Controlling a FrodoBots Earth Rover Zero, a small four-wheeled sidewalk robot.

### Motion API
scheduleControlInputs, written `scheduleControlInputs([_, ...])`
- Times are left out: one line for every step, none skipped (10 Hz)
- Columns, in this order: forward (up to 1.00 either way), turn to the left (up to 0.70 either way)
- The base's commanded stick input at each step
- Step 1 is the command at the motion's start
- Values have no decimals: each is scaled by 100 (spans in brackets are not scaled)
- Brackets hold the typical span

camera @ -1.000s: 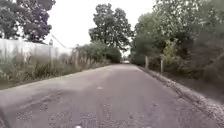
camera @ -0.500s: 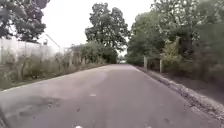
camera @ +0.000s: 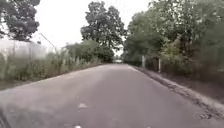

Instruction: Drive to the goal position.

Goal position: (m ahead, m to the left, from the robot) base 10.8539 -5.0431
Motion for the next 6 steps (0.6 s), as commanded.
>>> scheduleControlInputs([100,-6])
scheduleControlInputs([100,-6])
scheduleControlInputs([100,-5])
scheduleControlInputs([100,-5])
scheduleControlInputs([100,-4])
scheduleControlInputs([100,-3])
